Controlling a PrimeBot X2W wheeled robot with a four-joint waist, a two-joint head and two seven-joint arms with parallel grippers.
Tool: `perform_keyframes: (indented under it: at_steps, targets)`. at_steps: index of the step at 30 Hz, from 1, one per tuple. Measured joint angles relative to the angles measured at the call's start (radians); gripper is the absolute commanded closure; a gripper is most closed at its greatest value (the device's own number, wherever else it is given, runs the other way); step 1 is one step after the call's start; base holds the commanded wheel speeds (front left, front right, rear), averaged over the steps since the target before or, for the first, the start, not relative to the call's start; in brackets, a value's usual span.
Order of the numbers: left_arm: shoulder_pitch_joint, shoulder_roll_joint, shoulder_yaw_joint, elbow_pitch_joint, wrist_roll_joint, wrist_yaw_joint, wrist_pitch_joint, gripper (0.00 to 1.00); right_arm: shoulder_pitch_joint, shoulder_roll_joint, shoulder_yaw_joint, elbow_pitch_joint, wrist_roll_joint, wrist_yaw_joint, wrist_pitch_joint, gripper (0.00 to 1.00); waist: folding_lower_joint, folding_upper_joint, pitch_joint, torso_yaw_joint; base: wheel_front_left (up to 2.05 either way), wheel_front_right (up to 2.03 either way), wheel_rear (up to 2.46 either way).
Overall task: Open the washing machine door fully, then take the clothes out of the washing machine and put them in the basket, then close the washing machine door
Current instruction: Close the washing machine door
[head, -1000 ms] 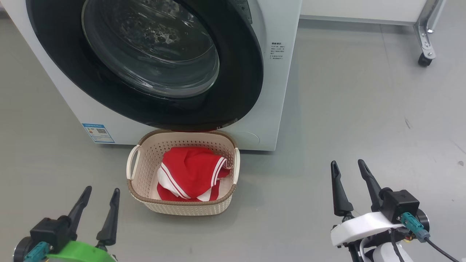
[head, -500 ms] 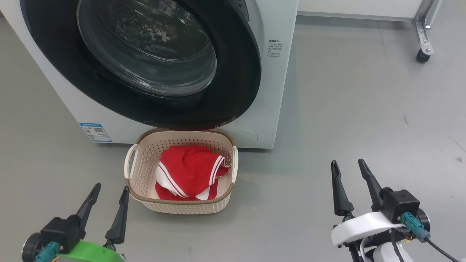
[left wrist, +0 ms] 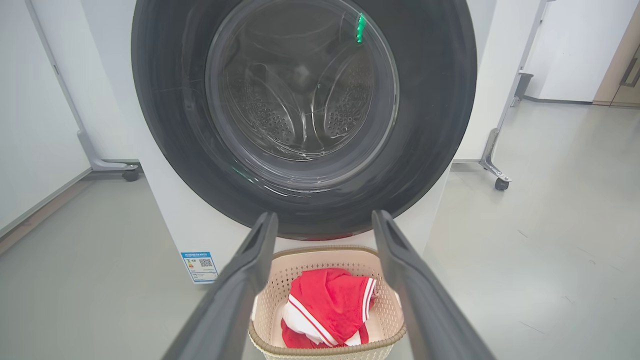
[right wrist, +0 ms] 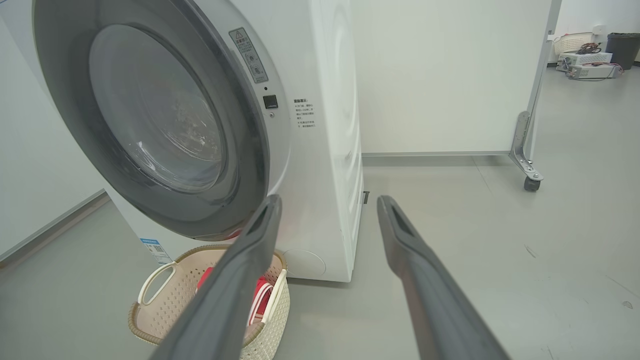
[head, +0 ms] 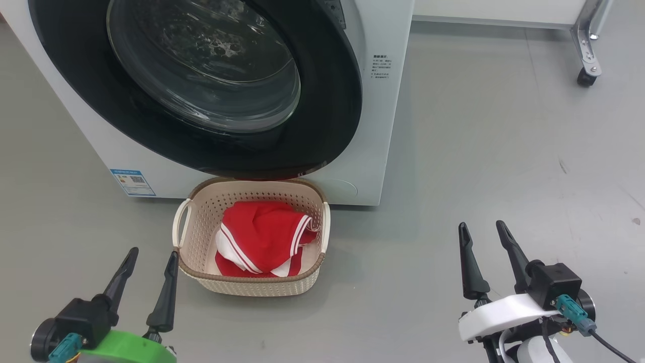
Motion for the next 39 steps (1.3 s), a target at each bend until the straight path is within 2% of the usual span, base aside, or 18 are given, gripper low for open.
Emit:
perform_keyframes:
  at_steps: [10,11,12,13,24,33,39]
  targets:
    - [0.000,-0.019,0.015,-0.009,0.028,-0.005,0.000,0.00,0.000,0.001,-0.002,-0.004,-0.005,0.001,0.000,0.00,0.0000,0.0000,0.000,0.003,0.00,0.00,0.00]
    - [0.000,-0.022,0.016,-0.010,0.029,-0.006,0.000,0.00,0.000,0.001,-0.002,-0.004,-0.009,0.002,0.000,0.45,0.0000,0.0000,0.000,0.004,0.00,0.00,0.00]
    - [0.000,-0.023,0.016,-0.010,0.029,-0.008,0.000,0.00,0.000,0.001,-0.001,-0.005,-0.010,0.006,0.000,0.95,0.0000,0.0000,0.001,0.004,0.00,0.00,0.00]
    - [0.000,-0.025,0.016,-0.010,0.030,-0.008,0.000,0.00,0.000,0.001,0.000,-0.007,-0.011,0.011,0.000,1.00,0.0000,0.0000,0.001,0.005,0.00,0.00,0.00]
    - [0.000,-0.030,0.007,-0.025,0.045,-0.009,0.000,0.00,-0.026,-0.017,0.045,-0.012,-0.085,0.045,0.000,1.00,0.0000,0.0000,0.040,0.028,0.00,0.00,0.00]
    - [-0.039,-0.044,0.000,-0.068,0.043,-0.014,0.000,0.00,-0.159,-0.056,0.084,0.012,-0.136,0.072,0.007,1.00,0.0000,0.0000,0.110,0.069,0.00,0.00,0.00]
    - [-0.065,-0.046,-0.043,-0.083,0.026,-0.014,0.000,0.00,-0.300,-0.068,0.102,0.018,-0.161,0.089,0.038,1.00,0.0000,0.0000,0.172,0.106,0.00,0.00,0.00]
